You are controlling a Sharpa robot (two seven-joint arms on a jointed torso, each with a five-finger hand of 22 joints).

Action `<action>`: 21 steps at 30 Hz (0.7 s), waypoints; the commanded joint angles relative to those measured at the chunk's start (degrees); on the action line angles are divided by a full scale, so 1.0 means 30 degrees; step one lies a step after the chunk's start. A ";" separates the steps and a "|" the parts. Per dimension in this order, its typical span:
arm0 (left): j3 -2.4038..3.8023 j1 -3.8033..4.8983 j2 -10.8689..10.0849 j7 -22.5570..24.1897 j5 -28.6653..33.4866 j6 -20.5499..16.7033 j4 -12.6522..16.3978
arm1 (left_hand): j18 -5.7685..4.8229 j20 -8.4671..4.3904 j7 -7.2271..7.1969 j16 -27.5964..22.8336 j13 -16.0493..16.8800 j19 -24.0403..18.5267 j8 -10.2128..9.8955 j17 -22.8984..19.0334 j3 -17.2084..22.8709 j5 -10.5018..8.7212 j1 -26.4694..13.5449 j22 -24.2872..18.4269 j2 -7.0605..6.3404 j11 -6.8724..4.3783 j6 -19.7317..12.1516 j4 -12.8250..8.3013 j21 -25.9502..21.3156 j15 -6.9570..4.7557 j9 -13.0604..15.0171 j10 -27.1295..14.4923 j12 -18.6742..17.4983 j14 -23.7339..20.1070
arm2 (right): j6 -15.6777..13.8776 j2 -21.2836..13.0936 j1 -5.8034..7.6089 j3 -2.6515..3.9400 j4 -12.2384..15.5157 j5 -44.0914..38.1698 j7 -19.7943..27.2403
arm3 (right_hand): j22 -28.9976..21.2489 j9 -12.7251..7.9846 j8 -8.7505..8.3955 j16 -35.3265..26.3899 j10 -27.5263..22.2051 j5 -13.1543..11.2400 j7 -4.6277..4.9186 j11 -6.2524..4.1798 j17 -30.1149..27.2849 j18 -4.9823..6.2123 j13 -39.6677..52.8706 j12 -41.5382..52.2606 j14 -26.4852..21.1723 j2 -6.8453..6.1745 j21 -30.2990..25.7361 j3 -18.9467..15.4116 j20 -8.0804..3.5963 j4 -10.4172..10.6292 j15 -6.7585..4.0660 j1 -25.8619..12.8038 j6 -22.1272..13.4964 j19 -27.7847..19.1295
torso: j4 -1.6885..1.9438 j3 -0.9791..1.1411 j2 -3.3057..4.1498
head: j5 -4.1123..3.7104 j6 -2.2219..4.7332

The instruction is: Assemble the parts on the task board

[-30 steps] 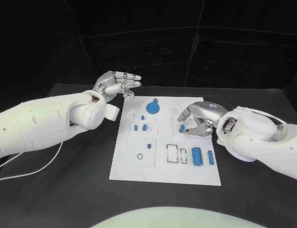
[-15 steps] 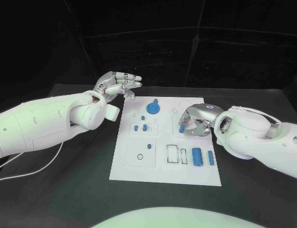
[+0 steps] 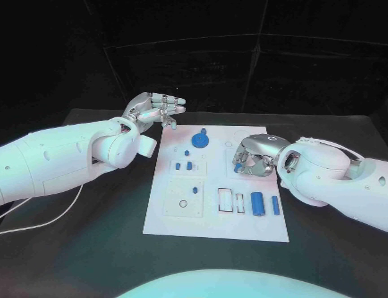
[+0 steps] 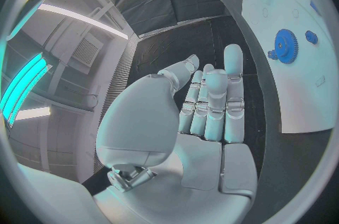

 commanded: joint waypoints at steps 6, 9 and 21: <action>0.0015 0.0034 0.0026 -0.0002 0.0065 0.0263 -0.0011 | 0.0260 0.0032 0.0093 -0.0095 0.0021 -0.0164 0.0074 -0.0018 -0.0138 0.0048 -0.0035 -0.0019 0.0132 0.0060 0.0053 0.0003 -0.0111 0.0000 0.0023 -0.0119 0.0076 -0.0100 | 0.0070 0.0230 0.0026 0.0010 -0.0165 -0.0240 0.0029 | 0.0079 0.0035 0.0119 0.0144 0.0297 0.0098 0.0044 -0.0010 0.0070 -0.0117 -0.0003 0.0005 0.0342 0.0102 0.0166 0.0173 -0.0020 -0.0002 -0.0140 0.0085 0.0257 0.0219 | -0.0008 -0.0002 0.0015 | 0.0032 -0.0063; 0.0015 0.0034 0.0028 -0.0018 0.0065 0.0272 -0.0013 | 0.0260 0.0032 0.0093 -0.0095 0.0021 -0.0164 0.0074 -0.0018 -0.0138 0.0048 -0.0035 -0.0019 0.0132 0.0060 0.0053 0.0003 -0.0111 0.0000 0.0023 -0.0119 0.0076 -0.0100 | 0.0059 0.0290 0.0025 0.0009 -0.0246 -0.0324 -0.0030 | 0.0077 0.0037 0.0129 0.0139 0.0324 0.0100 0.0055 -0.0010 0.0049 -0.0117 -0.0008 -0.0019 0.0339 0.0100 0.0169 0.0209 -0.0027 -0.0009 -0.0144 0.0087 0.0305 0.0223 | 0.0001 -0.0012 0.0001 | 0.0008 -0.0076; 0.0015 0.0034 0.0011 0.0012 0.0065 0.0318 0.0002 | 0.0253 0.0057 0.0127 -0.0141 0.0030 -0.0192 0.0082 -0.0153 -0.0275 0.0044 -0.0164 -0.0051 0.0155 0.0087 0.0025 0.0088 -0.0154 0.0027 0.0017 -0.0164 0.0144 -0.0185 | 0.0669 0.0418 0.0021 0.0004 -0.0468 -0.1015 -0.0599 | 0.0133 0.0056 0.0198 0.0219 0.0429 0.0078 0.0091 0.0009 0.0114 -0.0132 -0.0026 -0.0134 0.0343 0.0059 0.0215 0.0336 -0.0041 -0.0038 -0.0141 0.0065 0.0567 0.0253 | 0.0007 -0.0026 -0.0004 | -0.0074 -0.0171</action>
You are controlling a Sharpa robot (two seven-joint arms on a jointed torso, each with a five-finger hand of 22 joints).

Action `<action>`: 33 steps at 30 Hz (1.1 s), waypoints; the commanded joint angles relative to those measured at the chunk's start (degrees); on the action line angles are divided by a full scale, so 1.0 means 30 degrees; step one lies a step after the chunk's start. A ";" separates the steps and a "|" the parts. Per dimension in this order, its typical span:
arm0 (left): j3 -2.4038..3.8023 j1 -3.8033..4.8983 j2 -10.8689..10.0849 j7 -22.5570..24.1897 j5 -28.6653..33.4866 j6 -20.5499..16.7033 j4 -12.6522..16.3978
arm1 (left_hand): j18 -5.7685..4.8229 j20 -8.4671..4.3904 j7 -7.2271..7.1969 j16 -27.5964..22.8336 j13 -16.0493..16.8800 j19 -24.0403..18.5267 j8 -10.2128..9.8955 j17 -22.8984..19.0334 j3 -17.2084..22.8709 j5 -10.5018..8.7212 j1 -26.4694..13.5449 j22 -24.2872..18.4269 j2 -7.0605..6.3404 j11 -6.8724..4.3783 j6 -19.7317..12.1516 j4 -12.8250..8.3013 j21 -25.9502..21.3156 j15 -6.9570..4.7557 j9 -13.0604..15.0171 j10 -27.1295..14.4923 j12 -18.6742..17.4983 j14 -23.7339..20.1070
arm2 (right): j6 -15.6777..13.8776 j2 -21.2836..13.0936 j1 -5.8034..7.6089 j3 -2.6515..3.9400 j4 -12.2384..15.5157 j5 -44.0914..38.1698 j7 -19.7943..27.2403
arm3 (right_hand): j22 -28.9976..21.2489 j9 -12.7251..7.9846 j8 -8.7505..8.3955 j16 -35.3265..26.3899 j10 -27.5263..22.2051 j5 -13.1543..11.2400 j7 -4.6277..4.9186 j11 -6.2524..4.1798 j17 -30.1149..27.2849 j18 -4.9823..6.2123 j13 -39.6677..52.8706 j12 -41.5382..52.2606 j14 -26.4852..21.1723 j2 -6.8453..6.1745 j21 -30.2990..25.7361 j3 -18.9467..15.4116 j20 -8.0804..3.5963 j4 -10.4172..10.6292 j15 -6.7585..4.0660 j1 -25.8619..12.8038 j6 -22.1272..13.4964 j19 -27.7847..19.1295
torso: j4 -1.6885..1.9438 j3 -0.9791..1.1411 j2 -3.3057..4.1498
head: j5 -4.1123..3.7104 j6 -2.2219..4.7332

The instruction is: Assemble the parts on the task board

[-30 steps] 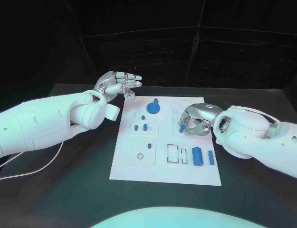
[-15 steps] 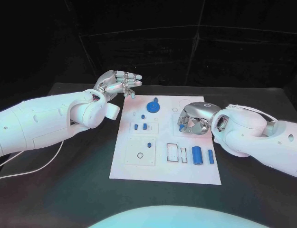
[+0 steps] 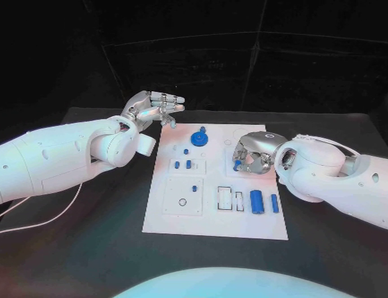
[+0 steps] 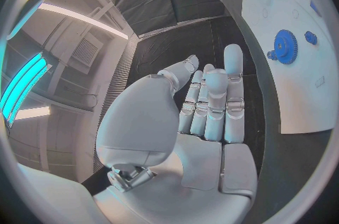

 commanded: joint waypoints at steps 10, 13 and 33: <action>0.0014 0.0035 -0.0019 0.0073 0.0065 0.0252 0.0034 | 0.0256 -0.0007 0.0127 -0.0052 0.0029 -0.0129 0.0081 -0.0017 -0.0111 0.0044 -0.0075 -0.0024 0.0065 0.0016 0.0026 0.0031 -0.0076 -0.0043 0.0017 -0.0095 0.0068 -0.0116 | 0.0532 0.0156 0.0021 -0.0001 -0.0106 -0.0579 -0.0316 | 0.0066 0.0025 0.0144 0.0097 0.0233 0.0072 -0.0061 0.0008 0.0060 -0.0139 -0.0024 -0.0113 0.0347 0.0035 0.0098 0.0152 -0.0040 -0.0031 -0.0150 0.0032 0.0237 0.0141 | 0.0016 -0.0004 -0.0015 | 0.0035 -0.0083; 0.0014 0.0035 -0.0030 0.0072 0.0065 0.0248 0.0035 | 0.0256 -0.0007 0.0127 -0.0052 0.0029 -0.0129 0.0081 -0.0017 -0.0111 0.0044 -0.0075 -0.0024 0.0065 0.0016 0.0026 0.0031 -0.0076 -0.0043 0.0017 -0.0095 0.0068 -0.0116 | 0.0352 0.0158 0.0018 -0.0002 -0.0103 -0.0585 -0.0254 | 0.0150 0.0041 0.0199 0.0148 0.0437 0.0099 -0.0107 -0.0038 0.0095 -0.0149 -0.0010 -0.0131 0.0346 0.0051 0.0156 0.0232 -0.0065 -0.0029 -0.0191 -0.0014 0.0440 0.0177 | 0.0012 0.0001 -0.0013 | 0.0062 -0.0098; 0.0013 0.0034 -0.0015 -0.0142 0.0065 0.0293 -0.0015 | 0.0257 0.0012 0.0151 -0.0053 0.0031 -0.0160 0.0070 -0.0056 -0.0200 0.0045 -0.0137 -0.0055 0.0083 0.0030 -0.0030 0.0074 -0.0119 -0.0026 0.0006 -0.0154 0.0109 -0.0164 | -0.3619 -0.0784 0.0017 0.0014 0.1580 -0.0355 -0.0437 | 0.1522 0.0063 0.0295 0.0497 0.1059 0.0097 -0.0206 -0.0170 0.0433 -0.0394 0.0027 -0.0306 0.0431 0.0137 0.0999 0.0471 -0.0171 -0.0020 -0.0297 -0.0218 0.0980 0.0696 | -0.0008 0.0004 -0.0045 | 0.0005 -0.0020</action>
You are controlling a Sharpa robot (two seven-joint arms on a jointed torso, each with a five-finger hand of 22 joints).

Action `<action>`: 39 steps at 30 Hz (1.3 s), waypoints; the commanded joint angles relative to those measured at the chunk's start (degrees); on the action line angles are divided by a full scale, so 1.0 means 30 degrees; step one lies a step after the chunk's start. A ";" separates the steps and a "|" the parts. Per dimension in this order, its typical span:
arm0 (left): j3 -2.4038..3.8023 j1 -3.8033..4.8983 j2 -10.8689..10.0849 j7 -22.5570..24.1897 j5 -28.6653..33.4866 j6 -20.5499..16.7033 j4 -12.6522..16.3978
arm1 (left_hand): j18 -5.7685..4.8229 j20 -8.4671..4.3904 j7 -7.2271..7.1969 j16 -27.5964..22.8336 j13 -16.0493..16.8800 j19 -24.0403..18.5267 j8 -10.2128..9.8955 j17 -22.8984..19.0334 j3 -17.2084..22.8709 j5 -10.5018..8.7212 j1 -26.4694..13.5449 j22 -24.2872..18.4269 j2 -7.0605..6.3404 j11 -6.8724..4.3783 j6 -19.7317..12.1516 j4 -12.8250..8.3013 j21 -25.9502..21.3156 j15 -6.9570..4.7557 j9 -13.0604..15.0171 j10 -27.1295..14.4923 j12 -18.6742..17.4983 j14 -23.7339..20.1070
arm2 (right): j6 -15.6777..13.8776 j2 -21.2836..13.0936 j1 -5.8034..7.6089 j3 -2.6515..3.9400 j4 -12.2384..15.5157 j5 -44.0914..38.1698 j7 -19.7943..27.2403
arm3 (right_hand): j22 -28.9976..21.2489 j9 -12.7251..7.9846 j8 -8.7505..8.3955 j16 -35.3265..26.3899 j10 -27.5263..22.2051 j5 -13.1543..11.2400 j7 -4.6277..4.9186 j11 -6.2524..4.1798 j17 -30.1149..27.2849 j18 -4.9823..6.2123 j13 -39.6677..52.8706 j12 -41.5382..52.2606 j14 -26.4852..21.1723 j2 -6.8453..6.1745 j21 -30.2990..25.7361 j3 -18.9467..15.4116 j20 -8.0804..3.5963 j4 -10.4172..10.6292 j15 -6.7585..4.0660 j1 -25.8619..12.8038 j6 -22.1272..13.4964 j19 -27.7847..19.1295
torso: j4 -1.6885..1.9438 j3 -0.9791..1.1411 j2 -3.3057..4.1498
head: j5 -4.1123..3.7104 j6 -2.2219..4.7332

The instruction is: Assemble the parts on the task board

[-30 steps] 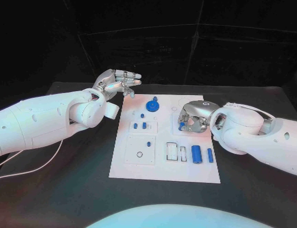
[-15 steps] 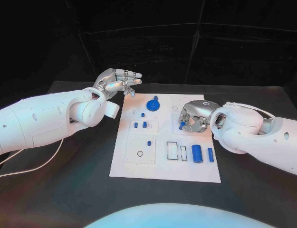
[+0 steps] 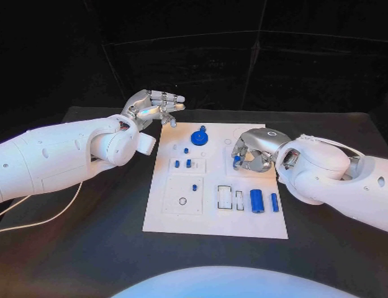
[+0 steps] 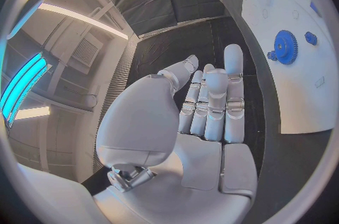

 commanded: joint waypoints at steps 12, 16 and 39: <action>0.0014 0.0034 0.0048 -0.0235 0.0065 0.0299 -0.0082 | 0.0256 0.0015 0.0161 -0.0065 0.0031 -0.0166 0.0060 -0.0049 -0.0148 0.0046 -0.0145 -0.0024 0.0073 0.0038 -0.0058 -0.0004 -0.0129 -0.0020 0.0002 -0.0177 0.0118 -0.0185 | -0.2837 -0.0328 0.0049 0.0028 0.2168 0.1002 0.0869 | 0.0371 0.0036 0.0088 0.0209 0.0342 0.0106 -0.0059 -0.0019 0.0190 -0.0447 0.0032 -0.0247 0.0463 0.0018 0.0339 0.0226 -0.0012 -0.0059 -0.0207 -0.0134 0.0270 0.0269 | 0.0033 -0.0020 0.0012 | 0.0183 0.0065; 0.0014 0.0034 0.0110 -0.0242 0.0066 0.0318 -0.0098 | 0.0256 0.0015 0.0161 -0.0065 0.0031 -0.0166 0.0060 -0.0049 -0.0148 0.0046 -0.0145 -0.0024 0.0073 0.0038 -0.0058 -0.0004 -0.0129 -0.0020 0.0002 -0.0177 0.0118 -0.0185 | -0.2895 0.0414 0.0030 0.0010 0.2073 0.1294 0.1463 | 0.0404 0.0037 0.0092 0.0237 0.0369 0.0118 -0.0066 -0.0027 0.0223 -0.0452 0.0033 -0.0265 0.0469 0.0020 0.0362 0.0238 -0.0019 -0.0066 -0.0214 -0.0136 0.0298 0.0280 | 0.0076 -0.0007 0.0038 | 0.0277 0.0038; 0.0014 0.0035 0.0321 -0.0246 0.0066 0.0367 -0.0200 | 0.0258 0.0020 0.0171 -0.0054 0.0032 -0.0171 0.0053 -0.0046 -0.0164 0.0047 -0.0131 -0.0033 0.0081 0.0043 -0.0084 -0.0012 -0.0141 -0.0015 -0.0002 -0.0198 0.0134 -0.0193 | -0.1462 0.3743 -0.1887 -0.0268 0.0194 0.2253 0.3701 | 0.0323 0.0003 0.0010 0.0176 0.0410 0.0301 -0.0050 -0.0022 0.0061 -0.0434 0.0011 -0.0484 0.0426 0.0023 0.0338 0.0341 -0.0058 -0.0208 -0.0230 -0.0075 0.0298 0.0225 | 0.0041 -0.0020 0.0040 | 0.0868 -0.0229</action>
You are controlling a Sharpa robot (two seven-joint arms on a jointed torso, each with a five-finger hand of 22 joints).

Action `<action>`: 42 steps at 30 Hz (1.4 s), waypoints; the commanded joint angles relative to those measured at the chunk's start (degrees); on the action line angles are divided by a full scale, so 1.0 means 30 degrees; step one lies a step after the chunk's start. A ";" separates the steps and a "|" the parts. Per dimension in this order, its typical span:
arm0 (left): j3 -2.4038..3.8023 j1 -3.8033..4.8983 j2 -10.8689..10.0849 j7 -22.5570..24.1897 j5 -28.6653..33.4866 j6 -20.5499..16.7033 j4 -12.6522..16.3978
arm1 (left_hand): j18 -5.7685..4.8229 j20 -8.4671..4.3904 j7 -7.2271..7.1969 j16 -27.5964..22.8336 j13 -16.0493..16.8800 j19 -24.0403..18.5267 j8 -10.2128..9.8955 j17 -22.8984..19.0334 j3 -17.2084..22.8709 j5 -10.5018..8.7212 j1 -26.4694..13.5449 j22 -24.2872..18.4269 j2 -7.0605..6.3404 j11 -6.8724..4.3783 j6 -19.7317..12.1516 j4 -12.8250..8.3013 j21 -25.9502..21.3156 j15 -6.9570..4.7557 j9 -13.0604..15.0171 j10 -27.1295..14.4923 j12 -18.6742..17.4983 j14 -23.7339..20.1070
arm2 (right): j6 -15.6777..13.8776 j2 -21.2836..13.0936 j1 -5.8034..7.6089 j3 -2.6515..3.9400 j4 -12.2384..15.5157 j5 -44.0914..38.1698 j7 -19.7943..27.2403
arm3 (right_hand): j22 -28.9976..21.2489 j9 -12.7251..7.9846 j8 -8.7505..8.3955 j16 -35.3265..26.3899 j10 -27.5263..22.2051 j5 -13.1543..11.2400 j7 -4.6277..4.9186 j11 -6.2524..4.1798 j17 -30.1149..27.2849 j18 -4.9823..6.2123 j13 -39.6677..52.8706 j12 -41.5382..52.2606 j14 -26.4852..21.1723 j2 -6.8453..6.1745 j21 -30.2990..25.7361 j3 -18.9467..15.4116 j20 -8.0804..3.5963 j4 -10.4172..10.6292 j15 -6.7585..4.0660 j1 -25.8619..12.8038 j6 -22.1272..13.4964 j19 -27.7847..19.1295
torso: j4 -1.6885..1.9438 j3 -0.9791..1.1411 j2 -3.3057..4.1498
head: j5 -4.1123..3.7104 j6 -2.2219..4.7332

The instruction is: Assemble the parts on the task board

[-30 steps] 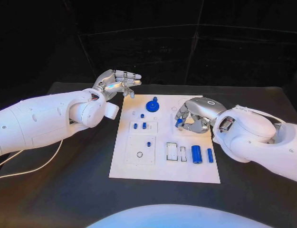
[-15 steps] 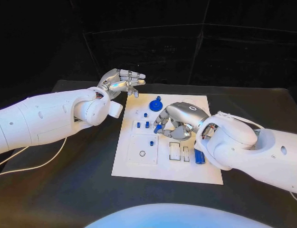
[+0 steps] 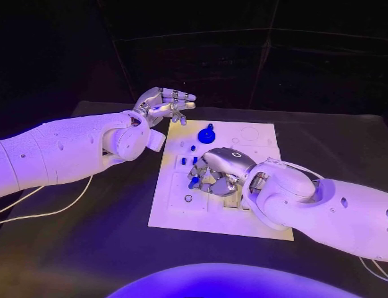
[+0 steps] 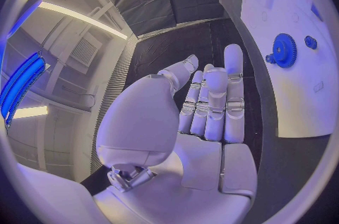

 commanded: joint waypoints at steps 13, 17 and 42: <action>0.0019 0.0037 0.0112 0.0057 0.0063 0.0251 -0.0069 | 0.0257 0.0023 0.0119 -0.0066 0.0033 -0.0173 0.0047 -0.0045 -0.0120 0.0047 -0.0127 -0.0024 0.0087 -0.0019 -0.0034 0.0041 -0.0073 0.0057 -0.0005 -0.0136 0.0071 -0.0140 | 0.1094 0.0687 -0.0475 -0.0115 -0.0778 0.0365 0.0742 | -0.0046 -0.0011 -0.0007 0.0048 0.0142 0.0137 0.0015 -0.0014 -0.0054 -0.0122 -0.0004 -0.0167 0.0414 0.0032 0.0034 0.0119 -0.0027 -0.0107 -0.0091 -0.0057 0.0142 0.0042 | -0.0012 -0.0006 0.0000 | 0.0147 -0.0207; 0.0019 0.0037 0.0098 0.0054 0.0063 0.0254 -0.0079 | 0.0257 0.0023 0.0119 -0.0066 0.0033 -0.0173 0.0047 -0.0045 -0.0120 0.0047 -0.0127 -0.0024 0.0087 -0.0019 -0.0034 0.0041 -0.0073 0.0057 -0.0005 -0.0136 0.0071 -0.0140 | 0.1320 0.0791 -0.0543 -0.0124 -0.0916 0.0309 0.0670 | -0.0037 -0.0013 -0.0012 0.0063 0.0144 0.0145 0.0018 -0.0012 -0.0031 -0.0123 -0.0004 -0.0178 0.0416 0.0037 0.0039 0.0124 -0.0027 -0.0114 -0.0090 -0.0055 0.0140 0.0043 | -0.0002 0.0001 -0.0004 | 0.0163 -0.0263; 0.0020 0.0039 0.0051 -0.0016 0.0063 0.0338 -0.0076 | 0.0257 0.0023 0.0119 -0.0066 0.0033 -0.0173 0.0047 -0.0045 -0.0120 0.0047 -0.0127 -0.0024 0.0087 -0.0019 -0.0034 0.0041 -0.0073 0.0057 -0.0005 -0.0136 0.0071 -0.0140 | 0.1793 0.1171 -0.0686 -0.0145 -0.1347 -0.0574 -0.0224 | -0.0005 -0.0018 -0.0027 0.0051 0.0153 0.0166 0.0025 -0.0006 -0.0061 -0.0131 -0.0006 -0.0221 0.0406 0.0056 0.0059 0.0139 -0.0026 -0.0143 -0.0085 -0.0051 0.0143 0.0044 | 0.0002 -0.0006 -0.0014 | 0.0231 -0.0364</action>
